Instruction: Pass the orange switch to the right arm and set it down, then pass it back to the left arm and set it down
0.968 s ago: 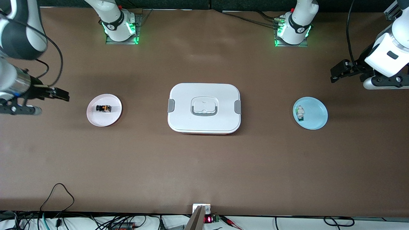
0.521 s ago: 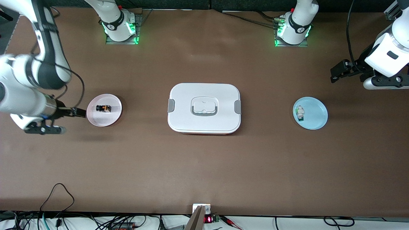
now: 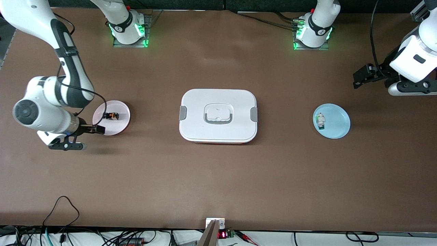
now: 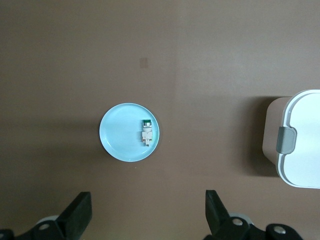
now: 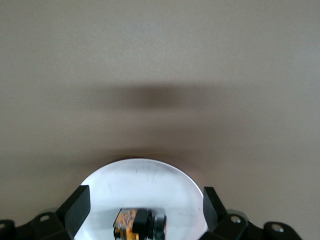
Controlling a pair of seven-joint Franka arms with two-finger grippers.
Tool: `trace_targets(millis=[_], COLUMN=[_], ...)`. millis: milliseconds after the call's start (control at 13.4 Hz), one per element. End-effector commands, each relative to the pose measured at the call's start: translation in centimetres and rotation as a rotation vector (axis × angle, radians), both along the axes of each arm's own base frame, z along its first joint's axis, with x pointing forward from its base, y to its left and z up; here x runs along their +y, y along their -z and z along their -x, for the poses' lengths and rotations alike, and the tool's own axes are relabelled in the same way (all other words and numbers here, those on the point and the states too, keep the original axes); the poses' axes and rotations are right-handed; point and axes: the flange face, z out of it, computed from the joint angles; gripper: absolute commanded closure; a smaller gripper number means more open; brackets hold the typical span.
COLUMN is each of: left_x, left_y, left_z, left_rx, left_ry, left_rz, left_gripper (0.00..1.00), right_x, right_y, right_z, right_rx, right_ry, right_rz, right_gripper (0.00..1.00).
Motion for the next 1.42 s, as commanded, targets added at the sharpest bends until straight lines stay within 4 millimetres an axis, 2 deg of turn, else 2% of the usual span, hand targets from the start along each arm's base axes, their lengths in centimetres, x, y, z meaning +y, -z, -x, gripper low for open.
trace_targets(millis=[0, 223, 372, 596, 894, 1043, 1341], left_x=[0.3, 0.3, 0.3, 0.3, 0.3, 0.3, 0.3], left_y=[-0.2, -0.2, -0.2, -0.2, -0.3, -0.3, -0.4], left_z=[-0.1, -0.1, -0.1, -0.1, -0.1, -0.1, -0.1], left_rx=[-0.002, -0.002, -0.002, -0.002, -0.005, -0.005, -0.007], left_ry=[0.023, 0.023, 0.023, 0.023, 0.021, 0.021, 0.021], left_rz=[-0.012, -0.012, -0.012, -0.012, -0.012, -0.012, -0.012], left_gripper=[0.0, 0.0, 0.0, 0.0, 0.0, 0.0, 0.0], right_x=[0.5, 1.2, 2.1, 3.1, 2.8, 3.2, 3.8], right_y=[0.2, -0.2, 0.3, 1.1, 1.2, 1.9, 2.0], right_z=[2.9, 4.3, 5.7, 6.3, 6.3, 6.2, 6.1], right_rx=[-0.005, 0.003, 0.021, 0.027, 0.018, 0.017, 0.015], right_ry=[0.045, 0.028, 0.001, -0.02, -0.014, -0.019, -0.031], right_rz=[-0.004, 0.0, 0.008, 0.01, 0.009, 0.007, 0.007], right_gripper=[0.0, 0.0, 0.0, 0.0, 0.0, 0.0, 0.0])
